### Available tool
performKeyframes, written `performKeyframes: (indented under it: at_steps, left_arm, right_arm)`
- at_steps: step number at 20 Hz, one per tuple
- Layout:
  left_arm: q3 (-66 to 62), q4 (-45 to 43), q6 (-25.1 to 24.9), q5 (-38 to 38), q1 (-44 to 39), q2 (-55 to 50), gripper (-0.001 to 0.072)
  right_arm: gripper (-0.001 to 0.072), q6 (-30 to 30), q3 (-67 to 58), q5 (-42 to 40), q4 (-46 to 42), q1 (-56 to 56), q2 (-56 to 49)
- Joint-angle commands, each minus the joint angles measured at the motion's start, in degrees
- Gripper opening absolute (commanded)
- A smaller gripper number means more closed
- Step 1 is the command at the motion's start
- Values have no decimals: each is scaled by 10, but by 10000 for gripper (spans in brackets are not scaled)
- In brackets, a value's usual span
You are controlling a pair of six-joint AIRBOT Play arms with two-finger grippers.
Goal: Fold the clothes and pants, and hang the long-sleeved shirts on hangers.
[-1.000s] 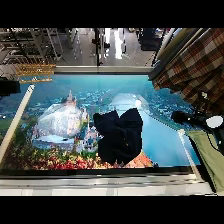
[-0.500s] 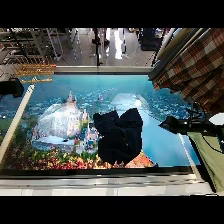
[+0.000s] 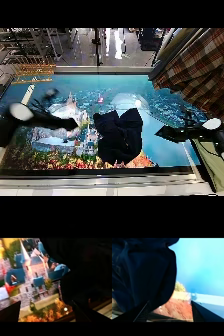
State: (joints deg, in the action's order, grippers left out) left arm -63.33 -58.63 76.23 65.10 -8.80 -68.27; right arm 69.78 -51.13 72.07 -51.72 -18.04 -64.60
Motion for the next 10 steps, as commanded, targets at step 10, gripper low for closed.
performKeyframes:
  at_steps: [10]
  left_arm:
    - [-17,122,-60,-71,-147,-252,581]
  right_arm:
    - [492,-77,-170,-28,64,40,-309]
